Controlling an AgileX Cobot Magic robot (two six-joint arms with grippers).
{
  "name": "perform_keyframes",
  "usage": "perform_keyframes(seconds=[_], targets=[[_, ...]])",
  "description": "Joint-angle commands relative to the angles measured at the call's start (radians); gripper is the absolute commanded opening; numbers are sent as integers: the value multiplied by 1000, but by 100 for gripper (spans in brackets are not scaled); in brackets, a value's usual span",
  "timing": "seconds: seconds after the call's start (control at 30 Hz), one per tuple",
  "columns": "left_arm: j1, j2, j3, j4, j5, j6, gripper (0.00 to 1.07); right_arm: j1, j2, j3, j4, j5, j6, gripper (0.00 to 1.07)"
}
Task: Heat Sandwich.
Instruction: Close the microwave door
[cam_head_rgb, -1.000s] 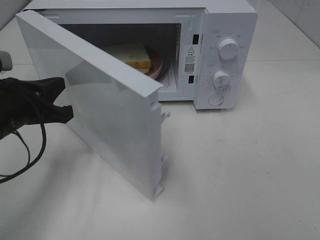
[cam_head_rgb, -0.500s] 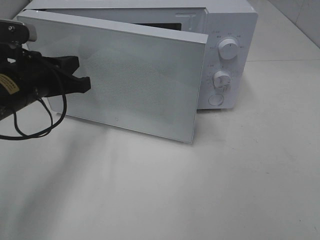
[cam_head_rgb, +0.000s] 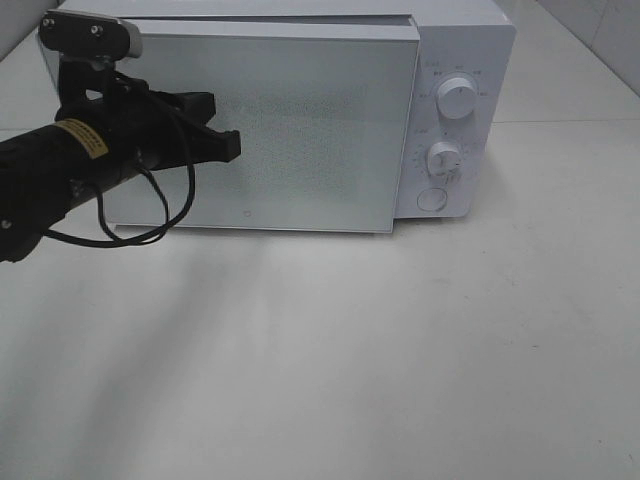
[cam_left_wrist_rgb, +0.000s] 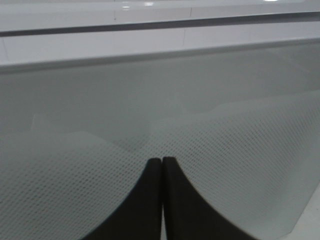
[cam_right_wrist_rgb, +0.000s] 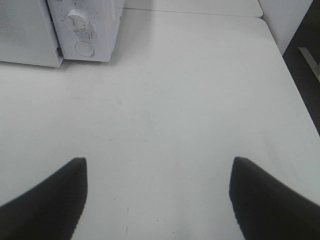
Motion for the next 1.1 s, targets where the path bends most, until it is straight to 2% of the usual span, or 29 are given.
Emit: perform_keyframes(seconds=[0.03, 0.47, 0.8, 0.93, 1.1], targets=[[-25, 12, -33, -36, 12, 0, 0, -8, -26, 4, -1, -7, 9, 76], [-101, 113, -202, -64, 97, 25, 0, -8, -26, 4, -1, -7, 9, 76], [-114, 175, -287, -78, 116, 25, 0, -8, -26, 4, -2, -7, 10, 76], [-114, 198, -328, -113, 144, 25, 0, -8, -26, 4, -2, -7, 10, 76], [-114, 225, -381, -126, 159, 44, 0, -8, -26, 4, -2, -7, 11, 76]])
